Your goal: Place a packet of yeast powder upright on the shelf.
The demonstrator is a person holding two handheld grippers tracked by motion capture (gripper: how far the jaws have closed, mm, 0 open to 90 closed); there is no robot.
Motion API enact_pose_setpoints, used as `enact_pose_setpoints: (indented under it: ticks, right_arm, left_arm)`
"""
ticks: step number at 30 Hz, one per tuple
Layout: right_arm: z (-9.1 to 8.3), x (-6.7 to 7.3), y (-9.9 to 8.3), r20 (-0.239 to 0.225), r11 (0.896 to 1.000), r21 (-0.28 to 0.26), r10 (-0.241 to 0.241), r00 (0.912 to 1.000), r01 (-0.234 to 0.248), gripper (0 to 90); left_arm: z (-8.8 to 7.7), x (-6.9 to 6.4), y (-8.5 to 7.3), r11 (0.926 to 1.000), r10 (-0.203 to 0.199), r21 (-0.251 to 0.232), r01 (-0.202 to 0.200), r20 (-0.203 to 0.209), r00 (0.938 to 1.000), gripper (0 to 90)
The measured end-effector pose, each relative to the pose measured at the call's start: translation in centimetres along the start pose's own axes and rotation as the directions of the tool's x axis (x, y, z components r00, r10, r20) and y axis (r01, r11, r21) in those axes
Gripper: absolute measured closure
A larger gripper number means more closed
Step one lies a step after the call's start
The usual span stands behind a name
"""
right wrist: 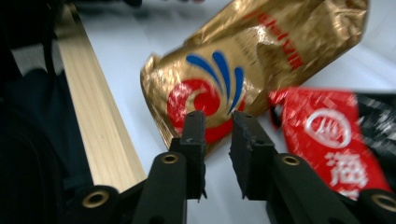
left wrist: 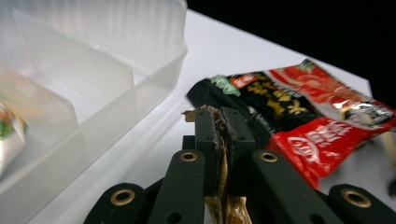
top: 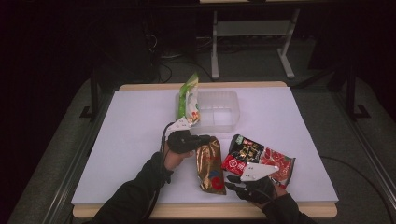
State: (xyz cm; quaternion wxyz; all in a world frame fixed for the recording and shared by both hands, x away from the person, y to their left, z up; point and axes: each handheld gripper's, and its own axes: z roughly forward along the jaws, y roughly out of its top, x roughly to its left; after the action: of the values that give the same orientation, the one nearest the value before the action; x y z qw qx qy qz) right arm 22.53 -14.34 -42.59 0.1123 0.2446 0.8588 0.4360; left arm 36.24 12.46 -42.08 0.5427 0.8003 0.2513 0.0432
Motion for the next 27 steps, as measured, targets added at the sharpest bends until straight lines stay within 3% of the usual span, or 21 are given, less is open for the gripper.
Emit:
enact_pose_setpoints:
  ticks: [4, 8, 11, 14, 15, 17, 20, 23, 27]
  right_arm:
    - [-0.9, -0.6, 0.4, -0.004, 0.998, -0.055, -0.014, 0.9999, 0.013, 64.6]
    - [-1.9, -1.4, 0.6, 0.032, 0.996, -0.092, -0.006, 0.9995, 0.009, 62.1]
    - [-3.0, -2.2, 0.5, 0.076, 0.992, -0.128, 0.01, 0.9971, -0.001, 59.3]
    - [-4.1, -3.1, 0.3, 0.144, 0.986, -0.166, 0.035, 0.9889, -0.011, 55.8]
    - [-4.5, -3.4, 0.2, 0.166, 0.983, -0.182, 0.051, 0.9848, -0.021, 53.4]
    - [-5.3, -4.0, -0.1, 0.256, 0.978, -0.204, 0.086, 0.9628, -0.033, 51.2]
    - [-6.0, -5.3, -0.8, 0.271, 0.967, -0.238, 0.155, 0.9501, -0.09, 48.6]
    - [-6.3, -6.1, -1.3, 0.306, 0.963, -0.243, 0.19, 0.9327, -0.117, 45.9]
    - [-6.2, -6.7, -1.8, 0.368, 0.969, -0.2, 0.209, 0.9062, -0.142, 42.1]
  left_arm:
    - [-1.3, -0.2, 0.4, 0.9985, -0.001, -0.054, 0.0, -0.017, 0.9999, 86.9]
    - [-2.6, -0.5, 1.0, 0.9949, 0.013, -0.1, -0.016, -0.031, 0.9994, 87.1]
    - [-3.5, -0.7, 1.5, 0.9902, 0.013, -0.139, -0.018, -0.038, 0.9992, 87.1]
    - [-4.1, -0.9, 1.9, 0.9862, 0.011, -0.165, -0.016, -0.031, 0.9994, 87.2]
    - [-4.3, -0.9, 2.0, 0.9852, 0.016, -0.17, -0.022, -0.035, 0.9993, 87.3]
    - [-4.7, -0.9, 2.2, 0.9824, 0.013, -0.186, -0.02, -0.038, 0.9992, 87.4]
    - [-5.3, -0.9, 2.5, 0.9791, 0.014, -0.202, -0.023, -0.046, 0.9988, 87.6]
    - [-5.8, -1.0, 2.7, 0.9753, 0.013, -0.219, -0.025, -0.055, 0.9984, 87.6]
    - [-6.4, -1.3, 3.2, 0.97, 0.021, -0.24, -0.038, -0.077, 0.9968, 87.6]
